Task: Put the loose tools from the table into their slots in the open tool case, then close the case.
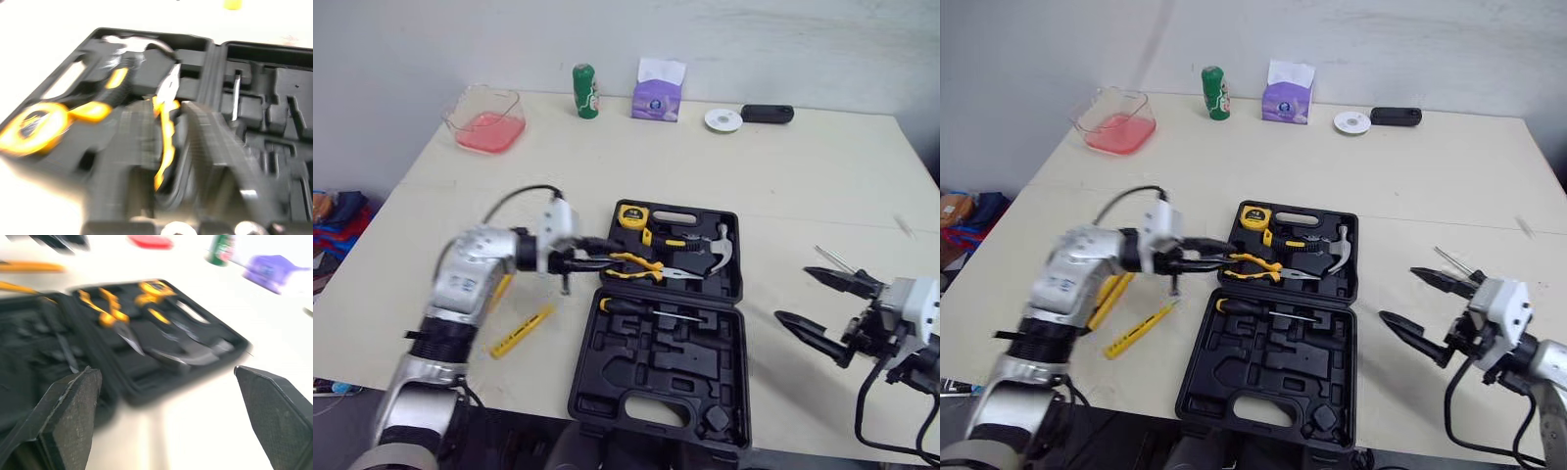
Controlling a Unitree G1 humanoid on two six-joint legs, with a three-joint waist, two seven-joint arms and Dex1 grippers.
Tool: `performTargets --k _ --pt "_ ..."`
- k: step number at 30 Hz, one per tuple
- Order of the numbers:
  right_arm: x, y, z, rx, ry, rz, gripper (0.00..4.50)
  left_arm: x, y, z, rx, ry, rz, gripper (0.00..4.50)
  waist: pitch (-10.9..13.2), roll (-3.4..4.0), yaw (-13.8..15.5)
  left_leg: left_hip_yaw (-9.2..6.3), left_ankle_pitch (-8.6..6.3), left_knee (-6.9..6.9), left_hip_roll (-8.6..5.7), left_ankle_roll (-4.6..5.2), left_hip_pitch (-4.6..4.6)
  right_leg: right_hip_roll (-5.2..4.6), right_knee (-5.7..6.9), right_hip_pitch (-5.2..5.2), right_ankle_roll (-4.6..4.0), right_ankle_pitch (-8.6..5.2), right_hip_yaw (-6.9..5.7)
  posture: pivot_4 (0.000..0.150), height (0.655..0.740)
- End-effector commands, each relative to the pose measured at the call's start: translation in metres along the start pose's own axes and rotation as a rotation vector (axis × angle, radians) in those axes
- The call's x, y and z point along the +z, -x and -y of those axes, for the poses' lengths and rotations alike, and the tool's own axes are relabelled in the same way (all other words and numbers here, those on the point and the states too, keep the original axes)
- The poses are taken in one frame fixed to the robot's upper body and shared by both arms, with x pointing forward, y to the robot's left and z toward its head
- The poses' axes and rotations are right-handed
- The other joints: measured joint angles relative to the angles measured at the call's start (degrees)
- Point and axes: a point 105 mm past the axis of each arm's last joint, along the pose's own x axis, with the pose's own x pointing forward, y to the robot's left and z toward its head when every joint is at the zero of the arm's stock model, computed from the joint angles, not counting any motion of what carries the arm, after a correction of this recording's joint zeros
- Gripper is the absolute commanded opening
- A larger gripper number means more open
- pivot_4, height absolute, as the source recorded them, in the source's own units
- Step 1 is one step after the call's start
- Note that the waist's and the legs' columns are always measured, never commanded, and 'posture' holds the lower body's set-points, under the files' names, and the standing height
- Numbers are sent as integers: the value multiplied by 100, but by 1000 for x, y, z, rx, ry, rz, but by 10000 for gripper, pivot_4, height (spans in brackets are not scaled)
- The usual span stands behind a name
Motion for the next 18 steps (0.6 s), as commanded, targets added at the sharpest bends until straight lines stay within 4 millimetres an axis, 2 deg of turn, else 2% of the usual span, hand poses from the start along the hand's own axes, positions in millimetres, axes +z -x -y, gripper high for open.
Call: performTargets --k 1,3,4,6,9,10,14,16,18 --pt "4 16 14 -87 49 11 45000 3 29 2 59 9 10 33367 14 0 -10 2 0 3 -2 1 1 0 -2 5 1 -1 -20 1500 7400" --pt "-3 34 27 -184 59 -12 45000 -17 67 4 176 50 -62 42924 29 -11 -37 10 -1 5 0 3 9 -4 -5 11 4 0 -27 1500 7400" --pt "-9 47 35 -258 74 -27 45000 -29 90 7 257 82 -102 44093 41 -13 -72 12 0 6 2 2 14 -5 -10 12 4 0 -26 1500 7400" --pt "-17 66 45 -365 77 -41 45000 -42 119 15 369 124 -150 44093 60 -19 -120 9 -3 -4 5 -2 24 -9 -17 15 -1 -3 -15 1500 7400" --pt "-31 93 52 -491 69 -70 45000 -49 147 26 495 159 -185 44093 81 -12 -98 -11 -22 -8 7 -1 24 -22 -17 16 -10 -6 7 1500 7400" --pt "-38 108 55 -550 63 -95 45000 -54 163 30 563 177 -202 44093 84 -6 -90 -12 -35 -8 6 -6 25 -27 -16 17 -12 -5 9 1500 7400" --pt "-58 159 56 -735 43 -190 45000 -71 216 44 801 218 -269 44093 88 4 -74 -9 -38 -20 7 -6 25 -32 -23 13 -27 -1 13 1500 7400" --pt "-62 172 56 -781 42 -212 45000 -72 228 46 856 223 -276 44093 87 8 -72 -6 -37 -40 6 -7 30 -32 -29 9 -31 -3 14 1500 7400" --pt "-69 194 54 -846 32 -265 45000 -78 252 50 978 241 -294 44093 87 8 -92 -4 -30 -58 7 -13 36 -32 -33 8 -31 -3 15 1500 7400"
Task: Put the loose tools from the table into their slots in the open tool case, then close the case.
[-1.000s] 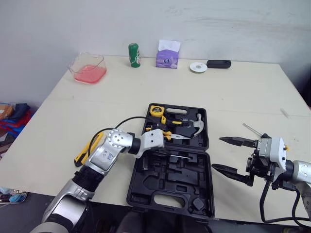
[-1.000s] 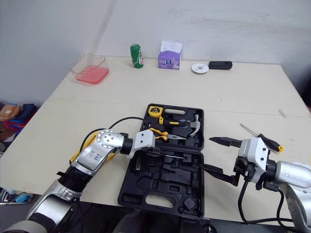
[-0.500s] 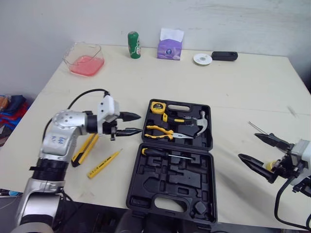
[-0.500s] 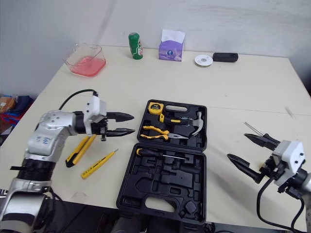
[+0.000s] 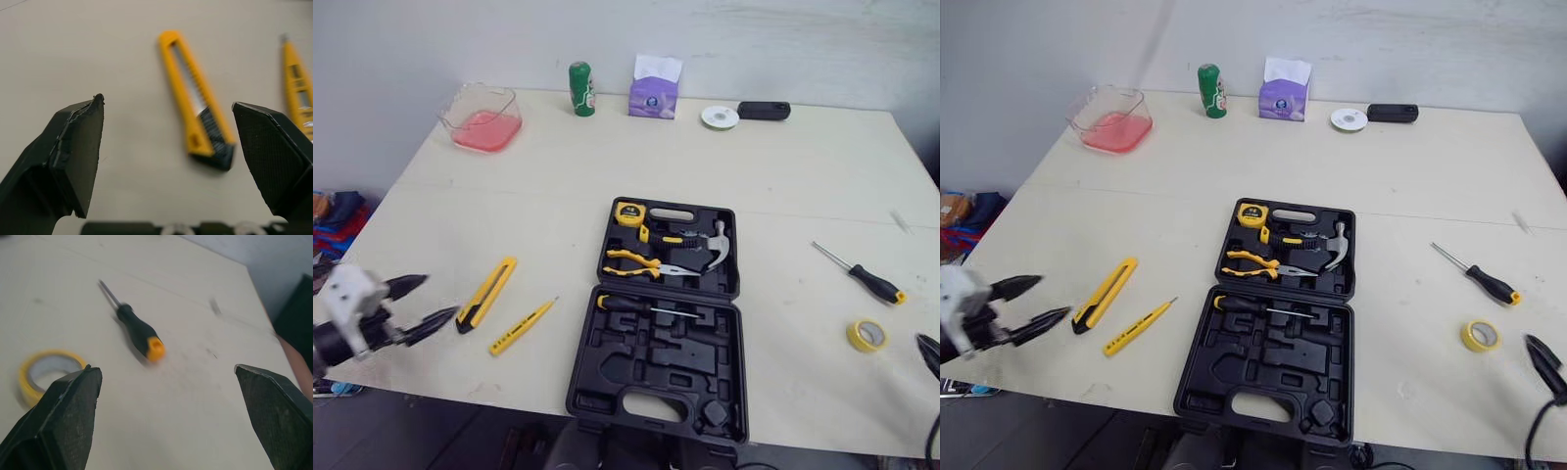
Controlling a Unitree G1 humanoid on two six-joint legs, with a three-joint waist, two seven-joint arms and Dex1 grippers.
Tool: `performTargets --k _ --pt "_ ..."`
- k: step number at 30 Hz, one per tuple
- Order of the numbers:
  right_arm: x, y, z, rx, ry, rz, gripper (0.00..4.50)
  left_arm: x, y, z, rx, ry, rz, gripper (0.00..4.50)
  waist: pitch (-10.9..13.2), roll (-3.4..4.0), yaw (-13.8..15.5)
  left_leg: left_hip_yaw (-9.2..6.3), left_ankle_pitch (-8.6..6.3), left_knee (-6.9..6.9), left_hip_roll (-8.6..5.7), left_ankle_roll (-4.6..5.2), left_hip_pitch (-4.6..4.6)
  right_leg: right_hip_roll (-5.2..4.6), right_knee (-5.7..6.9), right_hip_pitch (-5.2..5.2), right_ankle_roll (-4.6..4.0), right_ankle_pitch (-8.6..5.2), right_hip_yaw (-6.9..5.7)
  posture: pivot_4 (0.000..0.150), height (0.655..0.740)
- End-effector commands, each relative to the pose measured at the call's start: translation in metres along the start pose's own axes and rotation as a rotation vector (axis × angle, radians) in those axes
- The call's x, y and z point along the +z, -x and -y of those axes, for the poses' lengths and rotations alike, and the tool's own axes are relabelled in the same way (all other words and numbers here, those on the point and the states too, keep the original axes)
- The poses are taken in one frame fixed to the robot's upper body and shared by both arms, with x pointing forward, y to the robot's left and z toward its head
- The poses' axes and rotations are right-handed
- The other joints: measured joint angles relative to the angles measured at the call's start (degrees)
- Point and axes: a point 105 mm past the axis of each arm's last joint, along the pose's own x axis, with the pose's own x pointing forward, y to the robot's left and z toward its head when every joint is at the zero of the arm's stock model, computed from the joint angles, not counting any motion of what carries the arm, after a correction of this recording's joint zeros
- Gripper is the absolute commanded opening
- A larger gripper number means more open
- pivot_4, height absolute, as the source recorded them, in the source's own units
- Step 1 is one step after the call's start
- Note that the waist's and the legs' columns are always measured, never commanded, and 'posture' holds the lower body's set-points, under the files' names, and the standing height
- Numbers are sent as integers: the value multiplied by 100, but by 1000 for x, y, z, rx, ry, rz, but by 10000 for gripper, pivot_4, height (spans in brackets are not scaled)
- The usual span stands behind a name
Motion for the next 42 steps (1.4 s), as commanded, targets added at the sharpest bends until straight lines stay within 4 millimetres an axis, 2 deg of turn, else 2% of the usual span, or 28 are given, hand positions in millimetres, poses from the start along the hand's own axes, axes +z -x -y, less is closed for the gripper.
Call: performTargets --k 1,4,5,9,12,14,16,18,20,23,26,29,30,32,35,38,42 --pt "-4 24 26 -114 50 -36 45000 -7 27 -27 196 9 7 44093 -1 1 -34 0 3 -5 0 -2 2 0 0 0 0 0 0 1500 7400" --pt "-12 45 43 -203 37 -86 45000 -29 55 -48 386 91 -31 44093 -3 6 -65 9 4 -33 0 -1 15 0 -8 0 -4 -2 6 1500 7400" --pt "-16 55 50 -245 37 -112 45000 -42 68 -55 457 120 -69 44093 -4 7 -78 9 6 -37 1 3 16 1 -10 0 -7 -4 4 1500 7400" --pt "-29 81 61 -337 24 -179 45000 -66 93 -61 568 177 -121 44093 -1 -4 -96 27 1 -49 7 1 37 4 -11 6 -13 -9 15 1500 7400" --pt "-33 87 59 -342 21 -189 45000 -65 92 -60 563 166 -100 44093 -6 -15 -86 39 -9 -49 10 -7 55 4 -12 18 -14 -9 31 1500 7400" --pt "-34 85 57 -341 13 -181 45000 -57 82 -59 535 156 -63 44093 -11 -21 -80 52 -8 -47 12 -4 62 3 -12 20 -21 -10 51 1500 7400" --pt "-34 82 56 -343 4 -170 45000 -51 74 -59 515 146 -39 44093 -14 -21 -65 70 -6 -46 17 -1 68 1 -12 23 -99 -44 69 1500 7400" --pt "-34 80 56 -347 -4 -162 45000 -49 71 -59 507 140 -30 44093 -16 -21 -70 90 -5 -46 23 1 73 0 -11 23 -102 -40 79 1500 7400" --pt "-32 71 53 -343 -19 -142 45000 -27 47 -57 429 121 55 44093 -17 -21 -73 107 -4 -48 28 2 77 1 -8 20 -101 -39 91 1500 7400" --pt "-26 63 50 -332 -14 -118 45000 -6 24 -51 334 103 126 44093 -20 -26 -79 114 -4 -48 30 2 76 1 -5 15 -91 -33 91 1500 7400" --pt "-16 53 47 -305 -7 -86 45000 6 9 -43 258 85 151 44093 -24 -20 -106 128 -8 -51 30 2 76 1 -5 10 -3 14 102 1500 7400" --pt "-12 30 26 -163 -67 -124 45000 24 -12 -22 86 99 188 44093 -24 -19 -174 137 -11 -70 31 2 77 2 -11 1 -5 12 107 1500 7400" --pt "-4 20 21 -119 -79 -102 45000 29 -22 -9 1 81 180 44093 -24 -19 -207 136 -11 -72 31 1 76 2 -11 -1 -5 12 106 1500 7400" --pt "12 6 19 -78 -81 -54 45000 38 -35 9 -111 54 171 44093 -24 -18 -229 139 -10 -72 31 1 77 3 -12 0 -4 13 107 1500 7400" --pt "24 -5 19 -47 -76 -33 45000 48 -43 21 -184 27 172 44093 -23 -18 -231 147 -9 -70 31 2 80 4 -9 -1 -2 14 113 1500 7400" --pt "48 -43 -7 245 -73 -82 45000 90 -59 61 -406 -14 250 44093 -12 -11 -213 147 -6 -65 32 2 80 7 -6 -1 -2 14 111 1500 7400" --pt "59 -78 -13 352 -84 -150 45000 113 -63 98 -572 -32 282 44093 -11 -14 -222 148 -3 -38 32 9 77 7 2 8 13 23 117 1500 7400"
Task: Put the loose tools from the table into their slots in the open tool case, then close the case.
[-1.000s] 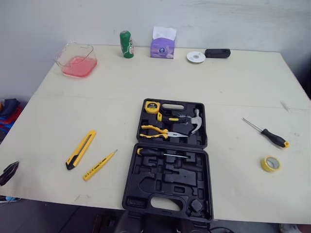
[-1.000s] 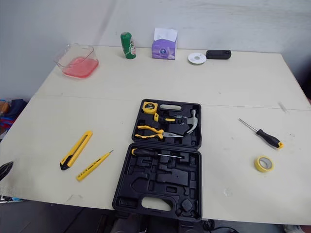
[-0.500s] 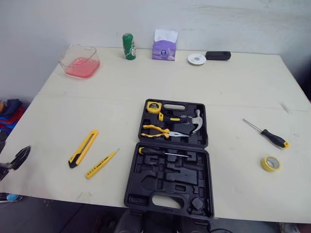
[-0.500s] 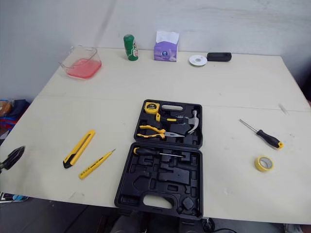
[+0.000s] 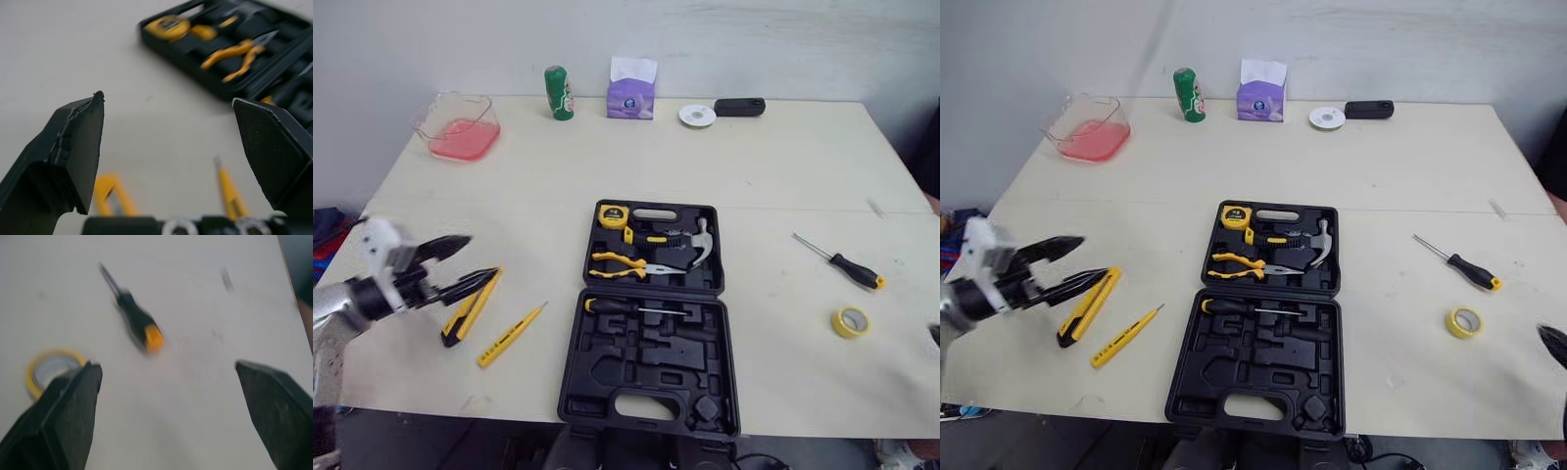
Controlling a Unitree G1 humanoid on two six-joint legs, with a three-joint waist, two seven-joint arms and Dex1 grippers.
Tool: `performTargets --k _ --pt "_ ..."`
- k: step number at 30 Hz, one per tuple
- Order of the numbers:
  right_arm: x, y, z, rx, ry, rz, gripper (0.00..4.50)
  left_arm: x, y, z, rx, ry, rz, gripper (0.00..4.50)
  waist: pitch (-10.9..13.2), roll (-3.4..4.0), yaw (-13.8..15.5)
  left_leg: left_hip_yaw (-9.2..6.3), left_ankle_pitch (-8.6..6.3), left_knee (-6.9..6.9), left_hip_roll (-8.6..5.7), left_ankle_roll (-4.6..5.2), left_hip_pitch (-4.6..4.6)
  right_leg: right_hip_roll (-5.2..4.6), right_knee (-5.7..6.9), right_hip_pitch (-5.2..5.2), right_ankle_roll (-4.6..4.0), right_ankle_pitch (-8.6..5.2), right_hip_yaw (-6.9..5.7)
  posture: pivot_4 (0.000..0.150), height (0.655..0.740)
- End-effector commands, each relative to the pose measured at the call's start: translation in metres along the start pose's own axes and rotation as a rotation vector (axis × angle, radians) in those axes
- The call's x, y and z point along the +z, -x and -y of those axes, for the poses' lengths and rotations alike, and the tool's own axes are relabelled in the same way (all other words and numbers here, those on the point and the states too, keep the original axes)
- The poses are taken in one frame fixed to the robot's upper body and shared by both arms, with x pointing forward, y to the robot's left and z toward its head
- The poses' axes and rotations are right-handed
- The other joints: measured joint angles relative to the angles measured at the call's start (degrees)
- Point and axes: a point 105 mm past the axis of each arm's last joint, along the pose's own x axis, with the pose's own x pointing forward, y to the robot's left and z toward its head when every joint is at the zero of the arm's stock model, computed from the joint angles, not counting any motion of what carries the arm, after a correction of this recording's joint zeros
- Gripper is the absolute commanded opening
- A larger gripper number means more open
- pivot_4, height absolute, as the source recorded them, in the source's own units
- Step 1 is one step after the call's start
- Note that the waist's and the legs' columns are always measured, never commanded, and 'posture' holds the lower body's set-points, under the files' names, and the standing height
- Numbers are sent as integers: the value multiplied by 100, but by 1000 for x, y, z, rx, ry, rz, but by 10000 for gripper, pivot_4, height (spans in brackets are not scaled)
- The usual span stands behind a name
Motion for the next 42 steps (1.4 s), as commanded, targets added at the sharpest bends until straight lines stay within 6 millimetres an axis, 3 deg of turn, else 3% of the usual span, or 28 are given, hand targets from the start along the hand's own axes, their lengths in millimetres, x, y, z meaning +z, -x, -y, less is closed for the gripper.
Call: performTargets --k 1,4,10,19,22,31,39,42 --pt "3 -19 5 60 -37 -76 45000 19 -16 27 -137 -12 26 44093 1 0 9 0 2 -1 0 4 0 1 0 -1 0 0 -1 1500 7400" --pt "12 -46 9 116 -29 -99 45000 38 -31 44 -216 -23 81 44093 4 3 14 -2 30 2 0 8 -6 7 2 -8 -3 -2 -7 1500 7400" --pt "7 -76 19 169 -26 -226 45000 63 -47 74 -325 -32 168 44093 13 9 34 4 40 20 -2 2 -25 18 12 -17 2 -2 -13 1500 7400" --pt "0 -95 19 232 -28 -311 45000 68 -47 99 -419 5 160 44093 17 8 15 13 45 48 2 -6 -26 36 30 -17 5 -2 -7 1500 7400" --pt "-9 -102 14 250 -23 -351 45000 70 -48 100 -427 12 162 44093 18 6 6 15 45 60 5 -9 -24 44 37 -16 5 -1 -5 1500 7400" --pt "-13 -116 0 300 -20 -335 45000 74 -48 102 -445 25 151 44093 23 11 8 15 28 108 48 -38 -17 91 68 -8 -4 -4 15 1500 7400" --pt "-17 -118 -2 289 -15 -290 10429 75 -49 104 -469 38 144 45000 23 11 7 17 24 108 55 -43 -17 96 67 -9 -9 -7 16 1500 7400" --pt "-15 -118 -2 286 -5 -263 10461 77 -52 103 -466 18 159 45000 23 11 7 18 24 109 55 -43 -17 96 67 -9 -9 -7 17 1500 7400"
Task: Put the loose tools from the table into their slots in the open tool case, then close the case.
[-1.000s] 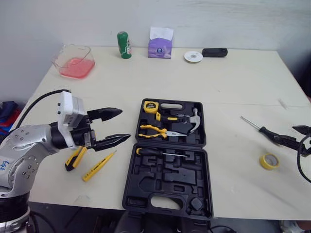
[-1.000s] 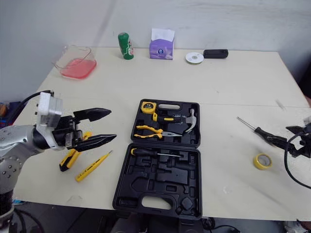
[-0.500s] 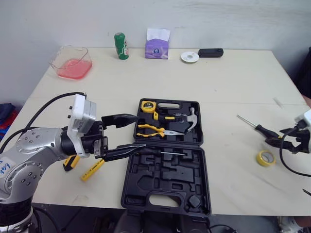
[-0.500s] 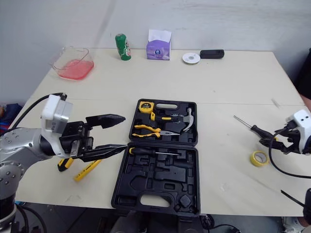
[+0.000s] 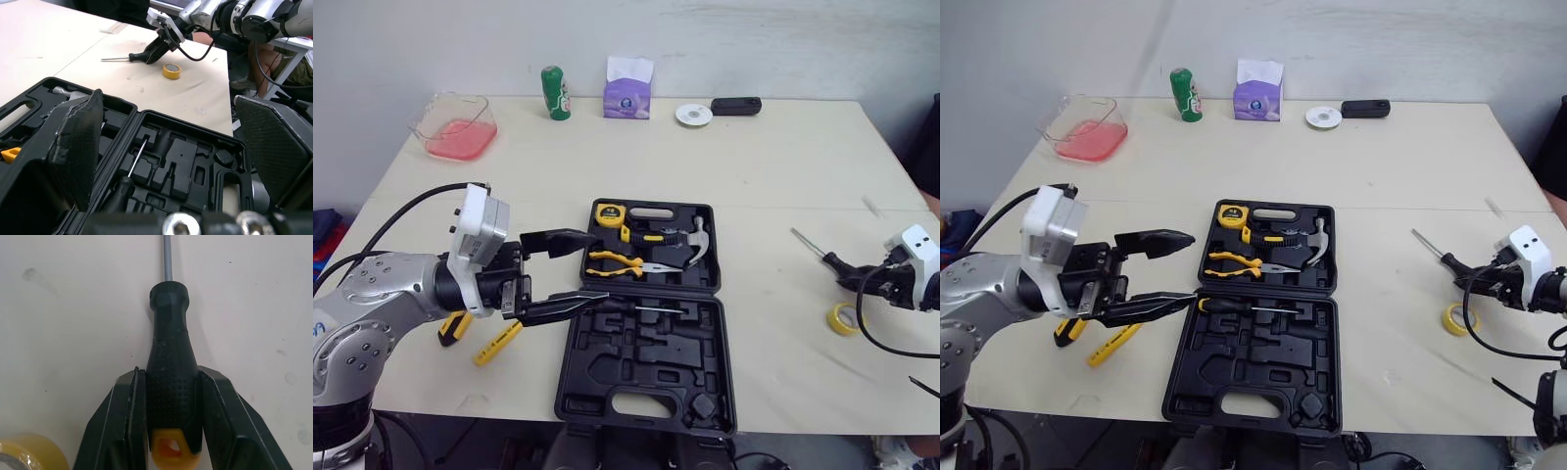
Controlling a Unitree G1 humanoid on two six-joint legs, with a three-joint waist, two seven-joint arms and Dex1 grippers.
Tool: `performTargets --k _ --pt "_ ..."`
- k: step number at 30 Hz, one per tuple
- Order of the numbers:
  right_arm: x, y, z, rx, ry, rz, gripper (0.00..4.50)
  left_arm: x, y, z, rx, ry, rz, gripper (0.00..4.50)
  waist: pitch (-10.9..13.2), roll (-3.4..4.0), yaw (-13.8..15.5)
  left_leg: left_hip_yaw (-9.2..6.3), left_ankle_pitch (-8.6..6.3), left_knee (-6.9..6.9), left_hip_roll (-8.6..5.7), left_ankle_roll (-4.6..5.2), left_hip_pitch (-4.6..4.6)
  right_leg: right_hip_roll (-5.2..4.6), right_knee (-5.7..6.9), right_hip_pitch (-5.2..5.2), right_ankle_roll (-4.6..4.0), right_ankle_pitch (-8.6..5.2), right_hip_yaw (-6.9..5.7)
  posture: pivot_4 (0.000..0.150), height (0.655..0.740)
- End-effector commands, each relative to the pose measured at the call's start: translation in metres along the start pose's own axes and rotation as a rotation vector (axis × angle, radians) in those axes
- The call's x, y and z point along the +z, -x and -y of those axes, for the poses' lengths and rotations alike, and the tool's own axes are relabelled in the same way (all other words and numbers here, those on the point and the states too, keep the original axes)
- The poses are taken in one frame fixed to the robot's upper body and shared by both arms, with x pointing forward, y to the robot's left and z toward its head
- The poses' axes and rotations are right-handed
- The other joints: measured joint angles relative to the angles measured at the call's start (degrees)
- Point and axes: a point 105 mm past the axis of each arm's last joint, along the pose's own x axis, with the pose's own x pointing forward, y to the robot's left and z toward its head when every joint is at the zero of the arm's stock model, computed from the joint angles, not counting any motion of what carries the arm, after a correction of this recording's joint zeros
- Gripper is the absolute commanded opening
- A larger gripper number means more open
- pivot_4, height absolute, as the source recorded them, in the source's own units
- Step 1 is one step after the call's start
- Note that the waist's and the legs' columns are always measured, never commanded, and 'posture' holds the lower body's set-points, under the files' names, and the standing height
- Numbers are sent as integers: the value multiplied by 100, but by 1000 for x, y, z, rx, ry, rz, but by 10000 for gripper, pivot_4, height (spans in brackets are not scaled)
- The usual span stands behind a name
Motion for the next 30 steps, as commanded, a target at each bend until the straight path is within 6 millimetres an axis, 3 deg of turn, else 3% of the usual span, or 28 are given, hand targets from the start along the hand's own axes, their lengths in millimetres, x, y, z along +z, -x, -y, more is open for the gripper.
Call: performTargets --k 1,7,11,15,18,21,26,30 --pt "6 5 3 -22 22 67 10461 11 -5 3 -26 -69 29 45000 0 0 1 0 0 1 0 0 0 0 0 0 0 0 0 1500 7400" --pt "16 11 4 -35 77 121 10461 10 -9 4 -79 -64 32 45000 0 0 1 3 0 1 0 0 1 1 1 0 0 0 3 1500 7400" --pt "52 19 -6 26 184 230 10461 8 -9 1 -106 -64 20 45000 9 12 -19 9 0 1 0 0 3 4 3 -2 0 0 8 1500 7400" --pt "90 28 -32 105 203 299 10460 -1 -6 -8 -76 -114 -13 45000 13 12 4 11 0 -3 9 -3 7 11 12 -5 0 0 9 1500 7400" --pt "115 31 -85 272 216 271 10460 -18 1 -12 -68 -157 -80 45000 15 16 20 8 0 -4 10 -5 2 8 11 -11 0 0 9 1500 7400" --pt "115 29 -138 436 258 152 10460 -32 10 -14 -54 -220 -130 45000 16 18 19 7 -4 -10 11 -8 -7 4 9 -23 -4 -2 9 1500 7400" --pt "116 23 -177 517 324 61 10460 -49 25 -5 -82 -206 -153 45000 23 4 16 4 -23 -11 13 3 -20 -11 3 -36 -10 -5 11 1500 7400" --pt "115 21 -205 648 406 31 10460 -57 38 -2 -46 -168 -179 45000 22 5 16 2 -21 -4 9 11 -95 -25 9 -114 -13 -4 11 1500 7400"
